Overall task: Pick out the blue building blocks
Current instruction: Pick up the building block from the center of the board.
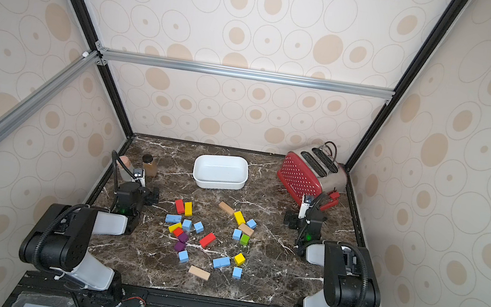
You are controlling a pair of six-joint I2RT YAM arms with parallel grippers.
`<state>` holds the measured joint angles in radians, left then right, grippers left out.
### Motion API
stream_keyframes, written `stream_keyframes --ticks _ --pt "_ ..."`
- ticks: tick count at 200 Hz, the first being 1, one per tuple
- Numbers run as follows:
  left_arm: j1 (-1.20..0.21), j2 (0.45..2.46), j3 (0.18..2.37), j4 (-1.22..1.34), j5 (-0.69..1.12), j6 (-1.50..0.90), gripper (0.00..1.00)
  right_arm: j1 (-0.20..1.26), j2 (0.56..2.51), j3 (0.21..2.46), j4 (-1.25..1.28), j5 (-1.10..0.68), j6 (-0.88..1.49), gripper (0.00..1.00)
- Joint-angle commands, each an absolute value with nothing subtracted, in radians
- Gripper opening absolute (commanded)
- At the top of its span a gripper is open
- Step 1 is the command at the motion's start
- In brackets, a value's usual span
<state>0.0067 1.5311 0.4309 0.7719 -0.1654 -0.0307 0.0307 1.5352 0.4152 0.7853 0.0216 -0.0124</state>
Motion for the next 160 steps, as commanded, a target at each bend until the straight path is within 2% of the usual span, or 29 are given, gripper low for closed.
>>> stream_keyframes --ticks 1,45,92,160 --pt "0.016 1.472 0.518 0.615 -0.147 -0.024 0.99 0.034 1.528 0.408 0.815 0.012 -0.023 1.00" --pt "0.015 1.345 0.522 0.513 -0.121 -0.022 0.99 0.036 1.435 0.463 0.646 0.013 -0.028 1.00" --pt "0.015 1.179 0.618 0.234 -0.038 -0.031 0.99 0.045 1.287 0.554 0.426 0.050 0.009 1.00" --pt "0.014 0.990 0.707 -0.012 0.124 0.058 0.99 0.095 1.211 0.862 -0.150 0.064 0.118 1.00"
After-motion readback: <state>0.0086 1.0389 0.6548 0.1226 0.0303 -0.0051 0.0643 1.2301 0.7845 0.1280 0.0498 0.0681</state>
